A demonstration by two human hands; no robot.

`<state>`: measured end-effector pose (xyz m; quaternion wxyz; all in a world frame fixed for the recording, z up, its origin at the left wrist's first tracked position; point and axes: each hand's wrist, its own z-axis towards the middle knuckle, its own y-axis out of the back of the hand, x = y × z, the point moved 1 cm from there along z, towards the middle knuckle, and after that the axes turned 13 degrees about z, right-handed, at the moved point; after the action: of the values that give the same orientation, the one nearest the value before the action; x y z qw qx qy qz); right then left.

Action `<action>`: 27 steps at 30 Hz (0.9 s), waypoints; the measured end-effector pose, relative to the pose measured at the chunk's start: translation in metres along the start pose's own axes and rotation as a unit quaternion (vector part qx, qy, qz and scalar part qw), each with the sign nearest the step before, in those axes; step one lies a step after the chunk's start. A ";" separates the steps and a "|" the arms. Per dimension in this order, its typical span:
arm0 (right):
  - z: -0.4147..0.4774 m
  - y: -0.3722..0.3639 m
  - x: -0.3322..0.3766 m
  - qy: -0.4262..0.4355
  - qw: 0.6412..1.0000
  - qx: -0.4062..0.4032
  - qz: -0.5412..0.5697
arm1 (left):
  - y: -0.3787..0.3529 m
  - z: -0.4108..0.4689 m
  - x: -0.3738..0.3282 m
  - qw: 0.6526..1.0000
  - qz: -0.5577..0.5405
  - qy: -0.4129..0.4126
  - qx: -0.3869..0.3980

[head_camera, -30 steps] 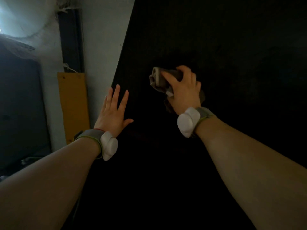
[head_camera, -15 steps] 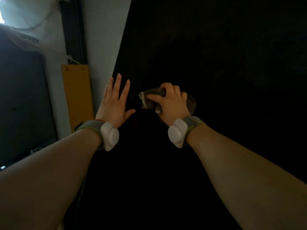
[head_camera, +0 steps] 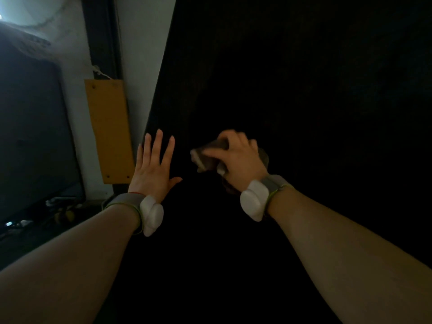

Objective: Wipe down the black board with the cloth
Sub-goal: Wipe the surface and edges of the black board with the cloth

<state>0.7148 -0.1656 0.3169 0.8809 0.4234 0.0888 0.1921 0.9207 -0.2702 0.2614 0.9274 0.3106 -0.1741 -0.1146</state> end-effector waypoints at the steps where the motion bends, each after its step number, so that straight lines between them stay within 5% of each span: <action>1: 0.004 0.009 0.001 -0.011 0.998 -0.063 0.011 | -0.001 0.000 0.000 1.000 0.001 0.002 0.000; 4: 0.025 0.023 -0.003 -0.086 0.981 -0.173 0.017 | -0.005 0.001 -0.001 1.000 0.005 0.001 -0.003; 27: -0.012 -0.085 0.009 -0.078 0.990 -0.098 -0.061 | -0.030 -0.044 -0.011 0.999 -0.006 0.025 -0.040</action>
<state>0.7417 -0.2013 0.2433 0.9325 0.3424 0.0258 0.1119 0.9252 -0.2667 0.2072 0.9424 0.2773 -0.1445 -0.1190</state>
